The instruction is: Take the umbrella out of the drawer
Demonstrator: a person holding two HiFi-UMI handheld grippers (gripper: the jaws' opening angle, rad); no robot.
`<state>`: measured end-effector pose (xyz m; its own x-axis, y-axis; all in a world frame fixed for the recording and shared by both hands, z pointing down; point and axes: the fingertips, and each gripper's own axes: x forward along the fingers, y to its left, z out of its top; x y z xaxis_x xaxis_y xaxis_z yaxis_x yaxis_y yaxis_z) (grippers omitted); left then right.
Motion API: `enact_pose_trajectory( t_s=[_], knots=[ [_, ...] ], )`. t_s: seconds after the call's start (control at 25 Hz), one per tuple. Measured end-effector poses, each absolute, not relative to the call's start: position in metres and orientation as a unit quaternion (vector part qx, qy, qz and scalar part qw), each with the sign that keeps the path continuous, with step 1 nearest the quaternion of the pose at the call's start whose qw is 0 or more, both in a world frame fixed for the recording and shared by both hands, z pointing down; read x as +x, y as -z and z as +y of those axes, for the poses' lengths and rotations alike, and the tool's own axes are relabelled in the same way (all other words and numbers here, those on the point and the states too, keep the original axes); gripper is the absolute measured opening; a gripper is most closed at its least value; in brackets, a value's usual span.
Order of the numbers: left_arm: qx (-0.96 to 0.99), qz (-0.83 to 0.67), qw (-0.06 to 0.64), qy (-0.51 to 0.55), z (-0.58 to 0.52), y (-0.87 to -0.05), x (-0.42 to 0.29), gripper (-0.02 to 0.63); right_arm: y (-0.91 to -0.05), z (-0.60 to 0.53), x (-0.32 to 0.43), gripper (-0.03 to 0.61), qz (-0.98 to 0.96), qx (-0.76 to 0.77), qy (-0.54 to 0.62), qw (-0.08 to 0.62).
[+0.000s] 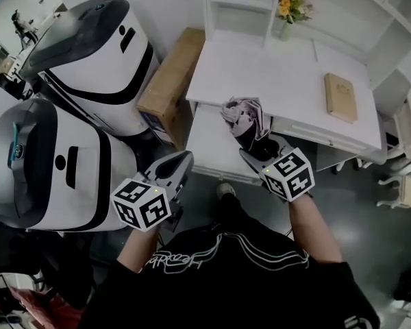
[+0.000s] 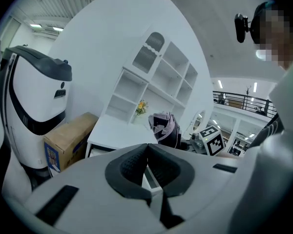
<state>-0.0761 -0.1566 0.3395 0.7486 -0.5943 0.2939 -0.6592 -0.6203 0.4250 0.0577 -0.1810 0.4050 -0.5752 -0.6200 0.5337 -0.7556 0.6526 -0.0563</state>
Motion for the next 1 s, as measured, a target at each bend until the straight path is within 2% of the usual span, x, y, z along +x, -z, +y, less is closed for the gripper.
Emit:
enact_pose_trajectory(
  t_s=[0.28, 0.6, 1.0],
  knots=[
    [0.910, -0.338, 0.237, -0.047, -0.139, -0.312, -0.076, 0.020, -0.351, -0.146, 0.042, 0.216, -0.898, 0.398, -0.129, 0.135],
    [0.914, -0.324, 0.242, -0.037, -0.129, -0.309, -0.071, 0.020, -0.331, -0.129, 0.044, 0.216, -0.900, 0.410, -0.122, 0.088],
    [0.918, -0.315, 0.237, -0.043, -0.123, -0.309, -0.058, 0.020, -0.327, -0.118, 0.048, 0.216, -0.902, 0.411, -0.114, 0.072]
  ],
)
